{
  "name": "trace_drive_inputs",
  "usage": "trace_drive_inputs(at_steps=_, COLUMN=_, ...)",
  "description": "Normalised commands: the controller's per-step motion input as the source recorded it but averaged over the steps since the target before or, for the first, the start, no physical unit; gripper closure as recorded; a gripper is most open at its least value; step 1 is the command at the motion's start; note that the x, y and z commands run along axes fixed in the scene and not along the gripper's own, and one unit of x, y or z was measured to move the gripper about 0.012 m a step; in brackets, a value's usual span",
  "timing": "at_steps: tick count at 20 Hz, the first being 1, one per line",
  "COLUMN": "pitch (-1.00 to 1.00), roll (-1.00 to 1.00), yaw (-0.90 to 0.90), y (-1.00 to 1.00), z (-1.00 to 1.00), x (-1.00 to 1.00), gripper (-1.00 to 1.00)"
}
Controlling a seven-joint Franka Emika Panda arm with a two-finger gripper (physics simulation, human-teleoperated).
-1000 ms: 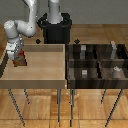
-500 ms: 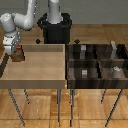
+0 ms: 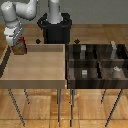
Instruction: Place the box of cereal into the appropriate compartment.
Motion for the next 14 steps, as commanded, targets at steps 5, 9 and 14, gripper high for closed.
trace_drive_inputs(at_steps=5, pitch=0.0, roll=0.0, yaw=0.0, y=1.0, z=0.0, x=0.0, gripper=1.0)
trace_drive_inputs(at_steps=9, pitch=0.0, roll=0.0, yaw=0.0, y=1.0, z=0.0, x=0.0, gripper=1.0)
trace_drive_inputs(at_steps=14, pitch=0.0, roll=0.0, yaw=0.0, y=1.0, z=0.0, x=0.0, gripper=1.0)
